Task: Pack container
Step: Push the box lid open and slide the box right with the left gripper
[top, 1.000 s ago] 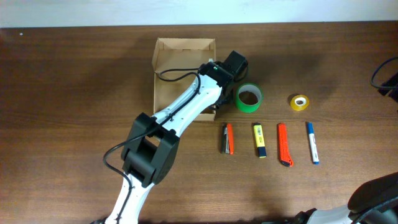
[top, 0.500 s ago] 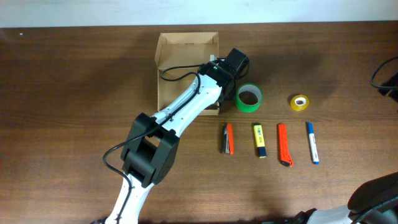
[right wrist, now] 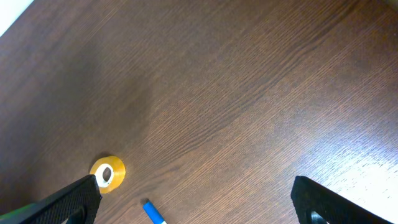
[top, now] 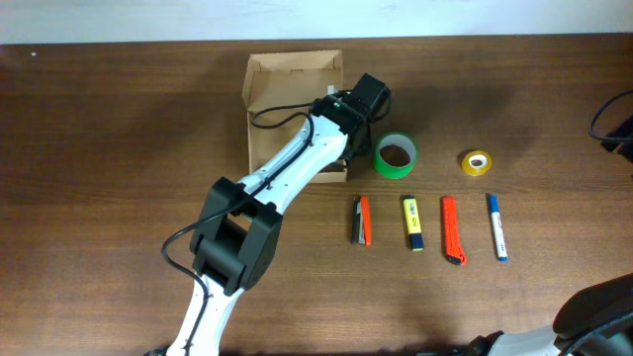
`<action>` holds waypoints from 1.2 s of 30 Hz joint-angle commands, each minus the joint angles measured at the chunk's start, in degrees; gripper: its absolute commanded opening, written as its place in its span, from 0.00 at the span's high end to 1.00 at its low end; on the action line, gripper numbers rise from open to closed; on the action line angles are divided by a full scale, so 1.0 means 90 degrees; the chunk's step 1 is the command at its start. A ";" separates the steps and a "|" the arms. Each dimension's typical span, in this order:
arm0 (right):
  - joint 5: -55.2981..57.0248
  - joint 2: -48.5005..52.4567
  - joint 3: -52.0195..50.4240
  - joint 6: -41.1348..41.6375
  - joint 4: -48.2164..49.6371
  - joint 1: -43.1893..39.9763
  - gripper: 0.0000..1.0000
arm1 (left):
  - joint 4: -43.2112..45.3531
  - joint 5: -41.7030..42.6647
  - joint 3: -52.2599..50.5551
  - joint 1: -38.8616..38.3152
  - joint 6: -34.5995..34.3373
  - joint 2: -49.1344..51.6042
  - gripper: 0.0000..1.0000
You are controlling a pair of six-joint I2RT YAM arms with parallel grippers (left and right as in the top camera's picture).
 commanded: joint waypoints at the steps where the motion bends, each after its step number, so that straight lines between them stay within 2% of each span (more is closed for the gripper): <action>1: -0.0078 0.0053 0.0148 0.0044 0.0022 -0.0005 0.01 | -0.0036 0.0189 0.0085 0.0066 -0.0129 0.0272 0.98; 4: -0.0078 0.0053 0.0148 0.0044 0.0022 -0.0005 0.01 | -0.0039 0.0189 0.0085 0.0063 -0.0129 0.0272 0.98; 5: -0.0078 0.0053 0.0148 0.0044 0.0022 -0.0005 0.01 | -0.0039 0.0192 0.0085 0.0063 -0.0126 0.0272 0.93; 7: -0.0078 0.0053 0.0148 0.0044 0.0022 -0.0005 0.01 | -0.0039 0.0194 0.0085 0.0063 -0.0024 0.0272 0.77; 8: -0.0078 0.0053 0.0148 0.0044 0.0022 -0.0005 0.01 | -0.0039 0.0189 0.0085 0.0063 0.0039 0.0272 0.62; 9: -0.0078 0.0053 0.0148 0.0044 0.0022 -0.0005 0.01 | -0.0041 0.0192 0.0085 0.0051 0.0102 0.0272 0.40; 10: -0.0078 0.0053 0.0148 0.0044 0.0022 -0.0005 0.01 | -0.0041 0.0185 0.0085 0.0036 0.0170 0.0272 0.27; 13: -0.0078 0.0053 0.0148 0.0044 0.0022 -0.0005 0.01 | -0.0041 0.0143 0.0085 0.0000 0.0255 0.0272 0.05; 19: -0.0078 0.0053 0.0148 0.0044 0.0022 -0.0005 0.01 | -0.0053 -0.0080 0.0187 -0.0032 0.0457 0.0270 0.04; 24: -0.0078 0.0053 0.0148 0.0044 0.0022 -0.0005 0.01 | -0.0398 -0.0590 0.0843 -0.0095 0.0743 0.0270 0.03; 31: -0.0078 0.0053 0.0148 0.0044 0.0022 -0.0005 0.01 | -0.1336 -0.1161 0.2769 -0.0216 0.0903 0.0270 0.04; 36: -0.0078 0.0053 0.0148 0.0044 0.0019 -0.0005 0.01 | -0.2669 -0.1348 0.4629 -0.0192 0.1003 0.0270 0.04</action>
